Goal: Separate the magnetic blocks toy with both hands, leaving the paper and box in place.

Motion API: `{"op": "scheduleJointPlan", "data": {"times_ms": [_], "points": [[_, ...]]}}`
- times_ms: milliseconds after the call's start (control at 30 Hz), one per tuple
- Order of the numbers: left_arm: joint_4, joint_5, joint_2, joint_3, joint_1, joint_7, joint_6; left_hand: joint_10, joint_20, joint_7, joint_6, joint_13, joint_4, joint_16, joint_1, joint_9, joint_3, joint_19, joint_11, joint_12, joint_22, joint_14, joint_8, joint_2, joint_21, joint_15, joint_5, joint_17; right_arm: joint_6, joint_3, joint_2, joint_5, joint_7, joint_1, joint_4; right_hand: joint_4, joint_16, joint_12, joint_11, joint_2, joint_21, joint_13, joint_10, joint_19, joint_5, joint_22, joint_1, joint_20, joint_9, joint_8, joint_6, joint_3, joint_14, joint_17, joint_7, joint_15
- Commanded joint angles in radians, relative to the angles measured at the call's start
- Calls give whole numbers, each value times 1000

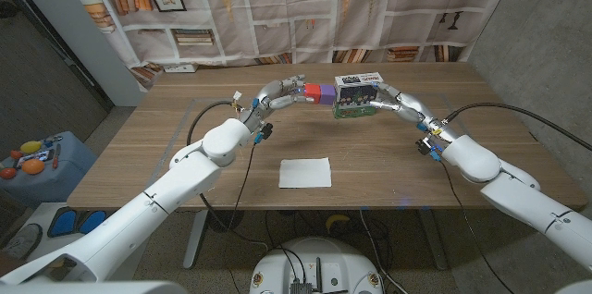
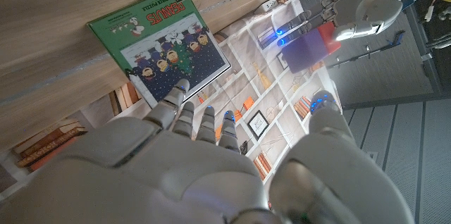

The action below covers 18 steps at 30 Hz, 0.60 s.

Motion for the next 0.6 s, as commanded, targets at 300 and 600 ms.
{"op": "scheduleJointPlan", "data": {"times_ms": [300,600], "points": [[42,-105,-16,31,-27,-61,-32,-7,0,12,257,3,2,-4,-2,13,-8,-6,4,-1,6,-10,37,23,-6,3,8,4,47,-43,5,81,126,50,33,6,-5,-2,25,7,-3,11,-71,-55,-5,4,51,23,8,4,-42,14,-59,12,10,42],[61,-125,-28,53,-46,-82,-28,-11,0,10,256,3,2,-3,-2,13,-11,-7,5,-1,6,-12,36,25,-6,4,9,4,47,-57,13,90,144,59,34,8,-4,1,33,13,-2,14,-101,-82,-21,5,70,30,10,8,-49,20,-83,17,16,53]]}}
